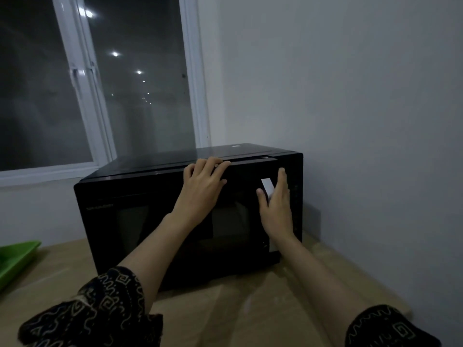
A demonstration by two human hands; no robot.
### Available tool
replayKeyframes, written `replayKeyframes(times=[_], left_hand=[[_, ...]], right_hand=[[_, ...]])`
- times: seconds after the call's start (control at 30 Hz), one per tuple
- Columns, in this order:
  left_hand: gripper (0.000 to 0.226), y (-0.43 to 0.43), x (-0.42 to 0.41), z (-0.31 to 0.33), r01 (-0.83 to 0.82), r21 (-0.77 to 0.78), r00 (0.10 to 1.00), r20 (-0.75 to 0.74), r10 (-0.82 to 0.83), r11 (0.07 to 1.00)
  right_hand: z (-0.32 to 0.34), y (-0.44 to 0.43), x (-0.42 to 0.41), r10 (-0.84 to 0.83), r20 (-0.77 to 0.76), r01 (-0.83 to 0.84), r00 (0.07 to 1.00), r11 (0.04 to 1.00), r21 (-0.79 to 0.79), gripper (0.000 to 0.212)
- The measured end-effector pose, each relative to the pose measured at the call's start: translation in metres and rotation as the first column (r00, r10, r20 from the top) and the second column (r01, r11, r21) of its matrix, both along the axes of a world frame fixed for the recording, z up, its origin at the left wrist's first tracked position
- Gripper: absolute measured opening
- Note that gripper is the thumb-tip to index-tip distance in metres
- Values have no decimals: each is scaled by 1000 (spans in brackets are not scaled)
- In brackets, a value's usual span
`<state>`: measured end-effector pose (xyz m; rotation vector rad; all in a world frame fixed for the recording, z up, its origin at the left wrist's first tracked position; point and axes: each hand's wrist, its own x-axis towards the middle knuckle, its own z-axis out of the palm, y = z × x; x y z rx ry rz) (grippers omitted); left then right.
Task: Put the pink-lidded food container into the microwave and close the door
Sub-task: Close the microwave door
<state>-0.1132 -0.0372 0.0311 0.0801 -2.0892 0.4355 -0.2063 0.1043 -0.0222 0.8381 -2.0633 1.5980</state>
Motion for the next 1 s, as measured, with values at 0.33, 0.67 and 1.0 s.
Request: replayKeyframes(times=[0.33, 0.67, 1.0], left_hand=[[69, 11, -29, 53, -160, 60, 951, 276, 138, 985], [92, -3, -50, 63, -197, 295, 856, 517, 17, 935], [86, -5, -56, 57, -178, 224, 892, 449, 61, 958]], right_hand=[[-4, -4, -15, 6, -124, 3, 992, 997, 75, 69], [67, 2, -45, 53, -168, -48, 984, 998, 37, 43], [71, -14, -51, -60, -288, 93, 956, 990, 106, 34]])
